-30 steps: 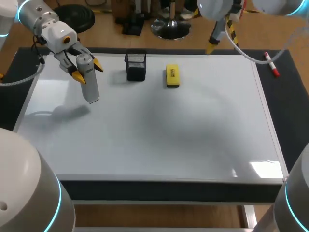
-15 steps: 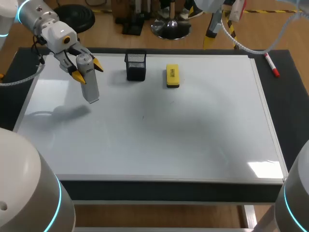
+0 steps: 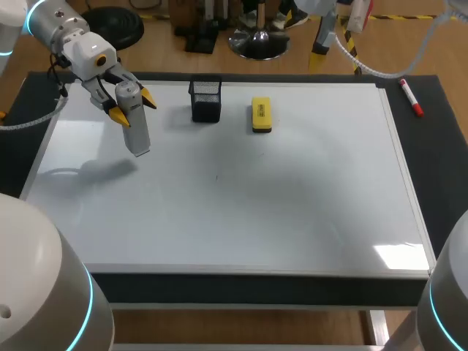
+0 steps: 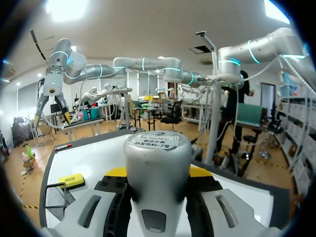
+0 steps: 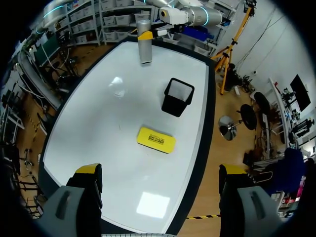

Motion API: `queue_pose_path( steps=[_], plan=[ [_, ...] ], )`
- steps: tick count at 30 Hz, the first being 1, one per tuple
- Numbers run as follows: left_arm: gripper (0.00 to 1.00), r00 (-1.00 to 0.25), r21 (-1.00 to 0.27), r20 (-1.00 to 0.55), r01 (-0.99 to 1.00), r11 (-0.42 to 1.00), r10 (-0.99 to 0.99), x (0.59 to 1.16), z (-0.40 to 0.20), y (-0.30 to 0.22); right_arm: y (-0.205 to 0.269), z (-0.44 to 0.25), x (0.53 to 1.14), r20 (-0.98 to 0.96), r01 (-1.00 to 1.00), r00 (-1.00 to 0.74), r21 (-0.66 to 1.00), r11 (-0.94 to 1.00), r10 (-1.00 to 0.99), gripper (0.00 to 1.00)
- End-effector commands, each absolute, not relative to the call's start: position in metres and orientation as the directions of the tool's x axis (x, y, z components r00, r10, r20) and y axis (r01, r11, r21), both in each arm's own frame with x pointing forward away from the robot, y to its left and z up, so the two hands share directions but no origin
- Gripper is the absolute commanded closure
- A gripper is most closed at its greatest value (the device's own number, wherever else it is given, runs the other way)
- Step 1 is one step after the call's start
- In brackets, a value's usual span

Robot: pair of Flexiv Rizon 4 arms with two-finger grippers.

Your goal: Pick up the inspection probe, press it on each red-marked spot on the whiteboard one by one, put down the probe, pick up the eraser, and wipe off all the red marks.

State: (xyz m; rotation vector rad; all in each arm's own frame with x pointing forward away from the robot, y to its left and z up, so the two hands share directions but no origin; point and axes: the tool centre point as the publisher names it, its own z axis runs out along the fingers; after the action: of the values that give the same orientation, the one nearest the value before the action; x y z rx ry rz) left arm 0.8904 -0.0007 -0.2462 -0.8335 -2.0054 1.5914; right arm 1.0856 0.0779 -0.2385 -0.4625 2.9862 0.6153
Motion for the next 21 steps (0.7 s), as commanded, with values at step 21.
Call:
queue_pose_path(
  steps=[21],
  plan=[
    [1.00,-0.794,-0.958,-0.022,0.191,0.214,0.608,0.945,-0.191,-0.026,0.078,-0.236,1.089,-0.099,-0.302,-0.953,0.373,0.877,-0.286,0.00]
  ],
)
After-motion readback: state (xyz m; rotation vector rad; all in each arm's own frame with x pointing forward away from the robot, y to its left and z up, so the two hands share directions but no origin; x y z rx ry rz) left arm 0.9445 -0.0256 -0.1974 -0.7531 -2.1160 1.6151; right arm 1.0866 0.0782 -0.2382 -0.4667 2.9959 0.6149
